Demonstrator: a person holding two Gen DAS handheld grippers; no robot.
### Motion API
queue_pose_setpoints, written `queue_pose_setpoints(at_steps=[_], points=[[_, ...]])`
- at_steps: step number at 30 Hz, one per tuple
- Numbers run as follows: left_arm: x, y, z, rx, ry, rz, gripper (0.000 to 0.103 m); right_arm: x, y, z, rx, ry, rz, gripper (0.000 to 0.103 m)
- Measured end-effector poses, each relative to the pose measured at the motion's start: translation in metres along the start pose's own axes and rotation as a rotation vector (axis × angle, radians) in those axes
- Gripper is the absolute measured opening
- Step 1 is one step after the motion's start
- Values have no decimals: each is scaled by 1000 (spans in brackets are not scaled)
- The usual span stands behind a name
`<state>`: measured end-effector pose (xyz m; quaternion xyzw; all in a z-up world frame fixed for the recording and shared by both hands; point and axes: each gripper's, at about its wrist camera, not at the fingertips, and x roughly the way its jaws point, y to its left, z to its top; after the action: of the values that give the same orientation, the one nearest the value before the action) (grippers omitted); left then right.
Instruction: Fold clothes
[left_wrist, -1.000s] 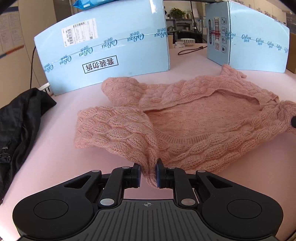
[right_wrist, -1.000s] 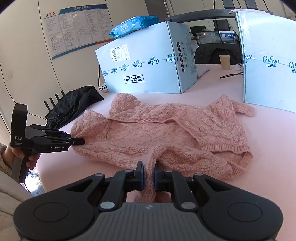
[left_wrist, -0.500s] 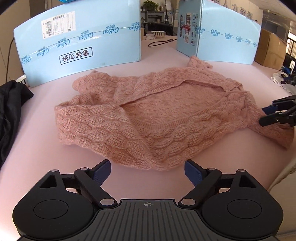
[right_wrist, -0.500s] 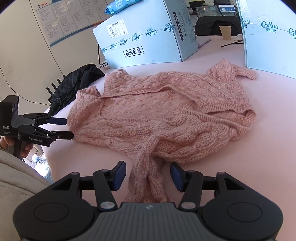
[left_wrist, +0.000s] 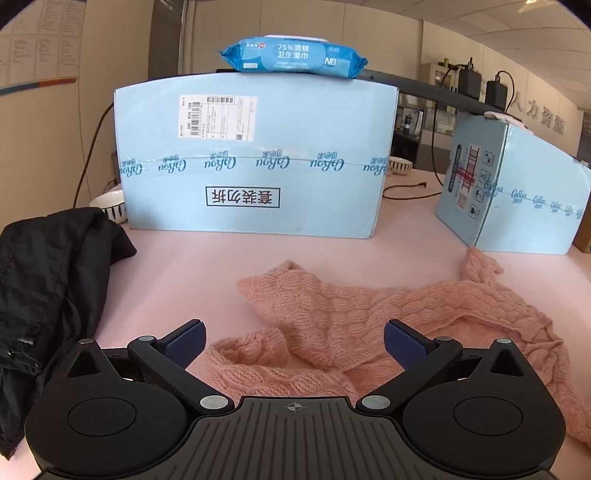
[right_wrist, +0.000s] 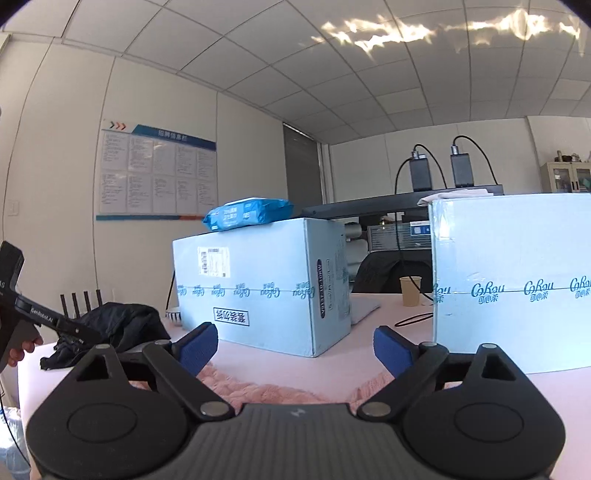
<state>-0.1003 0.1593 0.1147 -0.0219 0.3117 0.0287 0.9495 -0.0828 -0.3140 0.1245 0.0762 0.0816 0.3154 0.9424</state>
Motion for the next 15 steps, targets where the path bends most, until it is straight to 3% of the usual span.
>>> queue_pose_setpoints(at_steps=[5, 9, 15], points=[[58, 30, 25, 24, 35, 116, 103, 56, -48, 2, 92, 103, -127, 95], [113, 45, 36, 21, 207, 5, 103, 103, -74, -12, 77, 230, -155, 95], [157, 52, 33, -89, 297, -138, 103, 166, -105, -26, 236, 390, -88, 95]])
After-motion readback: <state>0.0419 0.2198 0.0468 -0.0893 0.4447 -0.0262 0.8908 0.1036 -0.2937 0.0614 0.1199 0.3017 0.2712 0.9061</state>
